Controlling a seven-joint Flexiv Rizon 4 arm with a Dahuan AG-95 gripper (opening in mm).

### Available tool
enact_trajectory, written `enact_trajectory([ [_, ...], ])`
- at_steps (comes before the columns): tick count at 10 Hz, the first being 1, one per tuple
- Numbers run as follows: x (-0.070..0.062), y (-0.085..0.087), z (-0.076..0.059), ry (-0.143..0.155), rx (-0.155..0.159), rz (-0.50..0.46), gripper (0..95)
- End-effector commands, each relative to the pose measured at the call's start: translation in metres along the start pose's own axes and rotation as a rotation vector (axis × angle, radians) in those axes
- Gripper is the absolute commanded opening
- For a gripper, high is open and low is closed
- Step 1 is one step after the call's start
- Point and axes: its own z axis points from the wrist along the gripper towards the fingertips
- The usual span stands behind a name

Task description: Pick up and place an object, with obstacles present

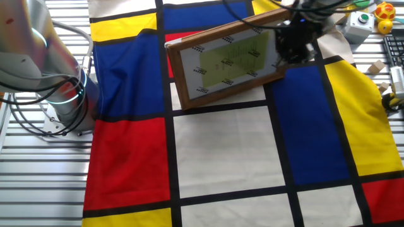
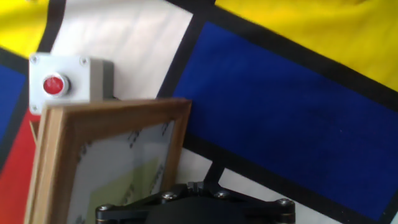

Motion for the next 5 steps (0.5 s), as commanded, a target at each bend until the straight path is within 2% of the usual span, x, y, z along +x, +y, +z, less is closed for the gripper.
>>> enact_trajectory([
  [1, 0.0013, 0.0003, 0.0029, -0.014, 0.003, 0.009, 0.0],
  [5, 0.0032, 0.0011, 0.0037, -0.024, 0.011, 0.009, 0.0],
])
